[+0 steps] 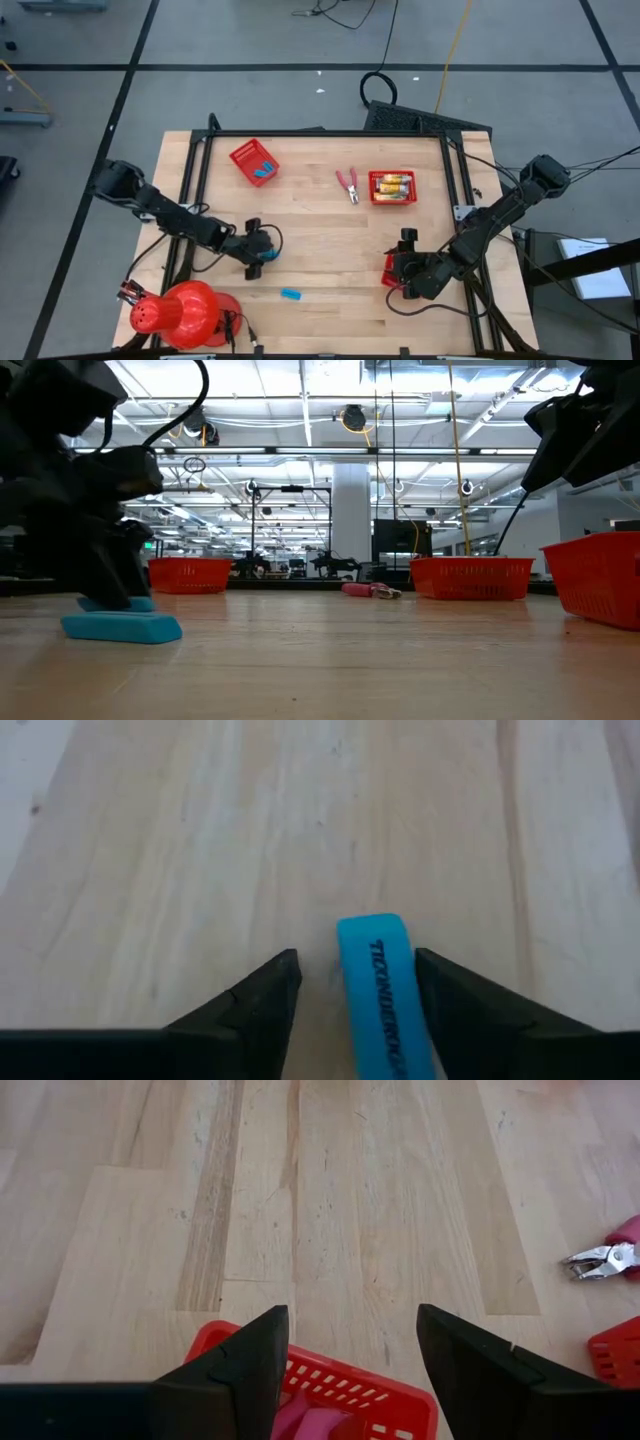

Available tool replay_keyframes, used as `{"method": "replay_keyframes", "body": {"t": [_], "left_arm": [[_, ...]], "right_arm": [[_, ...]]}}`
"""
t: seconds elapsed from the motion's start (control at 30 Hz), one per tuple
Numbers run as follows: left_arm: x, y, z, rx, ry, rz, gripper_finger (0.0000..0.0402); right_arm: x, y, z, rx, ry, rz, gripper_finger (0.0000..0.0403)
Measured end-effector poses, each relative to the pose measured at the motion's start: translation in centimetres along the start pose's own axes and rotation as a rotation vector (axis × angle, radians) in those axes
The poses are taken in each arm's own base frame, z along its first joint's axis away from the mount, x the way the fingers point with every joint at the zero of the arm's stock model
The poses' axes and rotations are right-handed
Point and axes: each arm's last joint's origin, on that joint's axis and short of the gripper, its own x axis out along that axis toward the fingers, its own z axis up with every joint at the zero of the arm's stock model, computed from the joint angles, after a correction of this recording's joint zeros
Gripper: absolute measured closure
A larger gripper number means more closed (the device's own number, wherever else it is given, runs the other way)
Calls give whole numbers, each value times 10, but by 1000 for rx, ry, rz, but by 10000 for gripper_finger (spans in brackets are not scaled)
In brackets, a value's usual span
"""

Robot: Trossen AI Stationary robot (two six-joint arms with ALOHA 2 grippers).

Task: Pick & Place School Supplies
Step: Put the blue eraser into the top left red bin

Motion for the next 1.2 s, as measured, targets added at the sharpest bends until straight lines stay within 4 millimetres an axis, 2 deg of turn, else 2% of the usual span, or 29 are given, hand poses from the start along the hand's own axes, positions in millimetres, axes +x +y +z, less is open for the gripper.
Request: {"method": "replay_keyframes", "body": {"t": [0.07, 0.23, 0.47, 0.77, 1.03, 1.2], "left_arm": [[1, 0, -1, -5, 4, 13, 226], [1, 1, -3, -21, 25, 25, 338], [1, 2, -3, -59, 14, 50, 339], [-1, 4, 5, -9, -110, 42, 339], [0, 26, -25, -57, -379, -86, 339], [-6, 37, -38, -60, -490, -52, 339]], "right_arm": [[0, 0, 0, 0, 0, -1, 190], [0, 0, 0, 0, -1, -1, 190], [0, 0, 0, 1, -1, -1, 190], [0, 0, 0, 11, -1, -1, 190], [0, 0, 0, 4, 0, -1, 190], [0, 0, 0, -6, -1, -1, 190]]}}
